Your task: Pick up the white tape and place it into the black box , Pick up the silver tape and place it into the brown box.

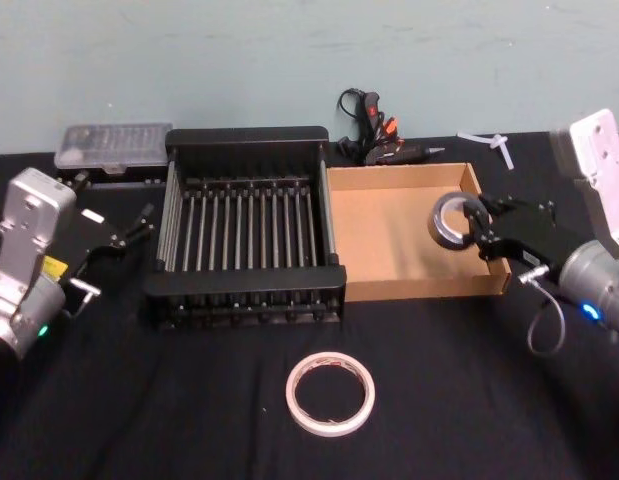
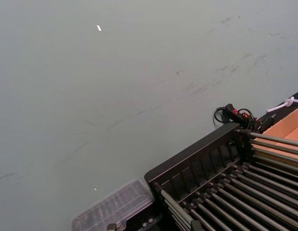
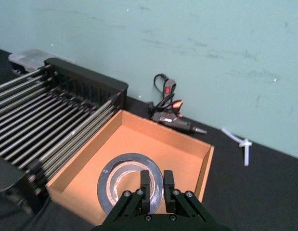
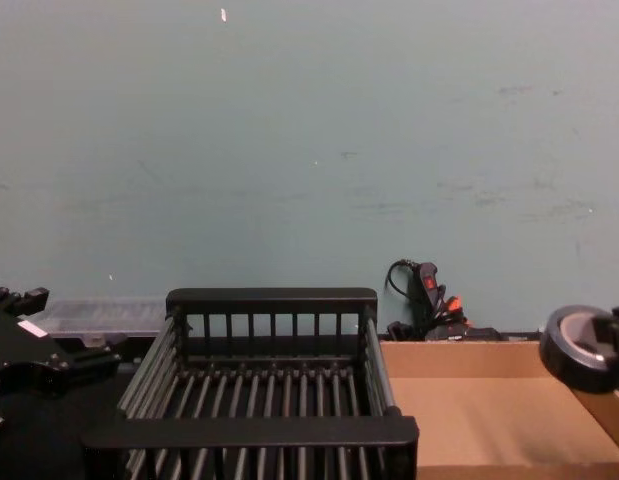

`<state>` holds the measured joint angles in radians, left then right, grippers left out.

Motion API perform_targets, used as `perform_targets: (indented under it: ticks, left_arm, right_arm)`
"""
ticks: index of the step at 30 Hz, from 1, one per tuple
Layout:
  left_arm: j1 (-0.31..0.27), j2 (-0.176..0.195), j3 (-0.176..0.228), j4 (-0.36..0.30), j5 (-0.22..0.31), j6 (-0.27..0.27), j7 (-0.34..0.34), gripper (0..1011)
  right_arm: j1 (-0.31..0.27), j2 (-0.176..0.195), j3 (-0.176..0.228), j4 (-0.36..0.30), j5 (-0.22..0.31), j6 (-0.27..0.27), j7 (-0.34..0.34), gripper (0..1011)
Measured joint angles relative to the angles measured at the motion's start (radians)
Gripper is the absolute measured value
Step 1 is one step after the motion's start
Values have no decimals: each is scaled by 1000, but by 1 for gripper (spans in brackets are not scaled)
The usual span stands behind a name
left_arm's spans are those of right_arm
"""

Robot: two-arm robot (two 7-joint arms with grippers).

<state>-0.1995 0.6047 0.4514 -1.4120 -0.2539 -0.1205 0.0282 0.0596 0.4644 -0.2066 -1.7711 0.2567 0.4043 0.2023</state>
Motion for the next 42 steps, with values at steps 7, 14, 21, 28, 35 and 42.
perform_targets:
  ticks: [7, 14, 21, 28, 35, 42]
  left_arm:
    - [0, 0, 0, 0, 0, 0, 0, 1001]
    - [0, 0, 0, 0, 0, 0, 0, 1001]
    - [0, 0, 0, 0, 0, 0, 0, 1001]
    - [0, 0, 0, 0, 0, 0, 0, 1001]
    - [0, 0, 0, 0, 0, 0, 0, 1001]
    - [0, 0, 0, 0, 0, 0, 0, 1001]
  right_arm:
    - [75, -38, -23, 93, -44, -34, 1, 169]
    - [159, -79, -48, 205, -80, -63, 16, 169]
    - [243, -124, -71, 331, -111, -85, 31, 169]
    - [312, -171, -89, 457, -137, -106, 45, 169]
    - [356, -208, -96, 549, -156, -119, 57, 169]
    - [381, -235, -93, 615, -174, -125, 59, 169]
